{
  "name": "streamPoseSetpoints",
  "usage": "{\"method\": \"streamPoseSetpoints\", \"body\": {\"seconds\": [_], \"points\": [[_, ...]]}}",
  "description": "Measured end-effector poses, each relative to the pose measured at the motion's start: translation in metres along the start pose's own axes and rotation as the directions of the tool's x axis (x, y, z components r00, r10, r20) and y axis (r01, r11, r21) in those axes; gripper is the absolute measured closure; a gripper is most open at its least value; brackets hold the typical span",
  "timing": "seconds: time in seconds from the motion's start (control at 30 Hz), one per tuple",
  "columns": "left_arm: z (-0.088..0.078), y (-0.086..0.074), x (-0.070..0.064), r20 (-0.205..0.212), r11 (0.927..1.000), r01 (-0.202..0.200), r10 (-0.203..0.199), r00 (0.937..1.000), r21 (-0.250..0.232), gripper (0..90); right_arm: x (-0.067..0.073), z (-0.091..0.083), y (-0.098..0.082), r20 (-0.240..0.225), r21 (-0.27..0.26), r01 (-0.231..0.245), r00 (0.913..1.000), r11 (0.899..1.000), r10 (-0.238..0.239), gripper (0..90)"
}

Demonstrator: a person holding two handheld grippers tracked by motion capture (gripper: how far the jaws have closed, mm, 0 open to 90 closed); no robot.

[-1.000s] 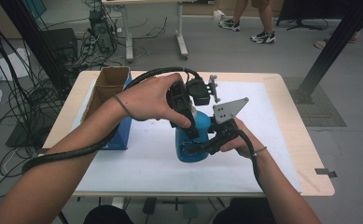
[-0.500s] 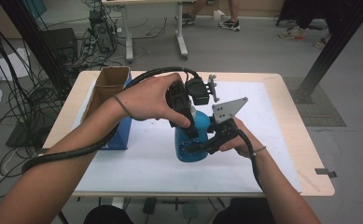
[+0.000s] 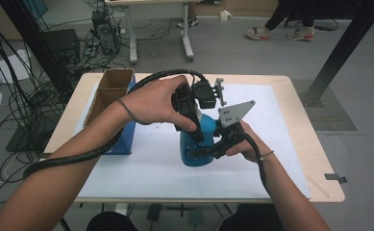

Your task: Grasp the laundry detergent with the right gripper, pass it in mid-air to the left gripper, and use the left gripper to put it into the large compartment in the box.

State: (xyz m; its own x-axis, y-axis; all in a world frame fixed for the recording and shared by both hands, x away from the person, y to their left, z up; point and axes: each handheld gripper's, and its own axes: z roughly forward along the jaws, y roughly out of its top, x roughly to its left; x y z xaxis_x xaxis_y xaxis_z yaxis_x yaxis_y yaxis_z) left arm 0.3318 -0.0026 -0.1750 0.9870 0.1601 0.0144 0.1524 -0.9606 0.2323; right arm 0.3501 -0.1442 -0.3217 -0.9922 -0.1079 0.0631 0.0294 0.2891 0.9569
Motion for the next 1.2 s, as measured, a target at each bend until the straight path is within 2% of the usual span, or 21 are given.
{"method": "streamPoseSetpoints", "body": {"seconds": [0.5,0.73,0.9,1.13,1.2], "points": [[-0.0012,0.0042,0.0004,-0.015,0.9997,-0.019,0.019,0.9997,0.014,37.7,-0.0005,0.0014,-0.0002,0.017,-0.013,0.006,0.9998,1.0,-0.005,42.1],[-0.0039,0.0049,-0.0007,-0.02,0.9996,-0.023,0.023,0.9995,0.016,37.7,-0.0004,0.0032,-0.0002,0.031,-0.008,-0.008,0.9995,1.0,0.008,30.5],[-0.0053,0.0038,0.0005,-0.027,0.9999,-0.004,0.004,0.9996,0.01,37.7,-0.0008,0.0052,-0.0017,0.044,-0.008,-0.026,0.9987,1.0,0.026,17.9],[-0.0071,0.002,0.0029,-0.032,0.9999,0.014,-0.014,0.9994,0.01,37.6,-0.0005,0.0046,0.001,0.056,-0.007,-0.024,0.9981,1.0,0.025,4.4],[-0.0078,0.0015,0.0037,-0.035,0.9999,0.012,-0.011,0.9993,0.012,37.7,-0.0011,0.0033,0.0027,0.059,-0.004,-0.023,0.998,1.0,0.023,4.0]]}}
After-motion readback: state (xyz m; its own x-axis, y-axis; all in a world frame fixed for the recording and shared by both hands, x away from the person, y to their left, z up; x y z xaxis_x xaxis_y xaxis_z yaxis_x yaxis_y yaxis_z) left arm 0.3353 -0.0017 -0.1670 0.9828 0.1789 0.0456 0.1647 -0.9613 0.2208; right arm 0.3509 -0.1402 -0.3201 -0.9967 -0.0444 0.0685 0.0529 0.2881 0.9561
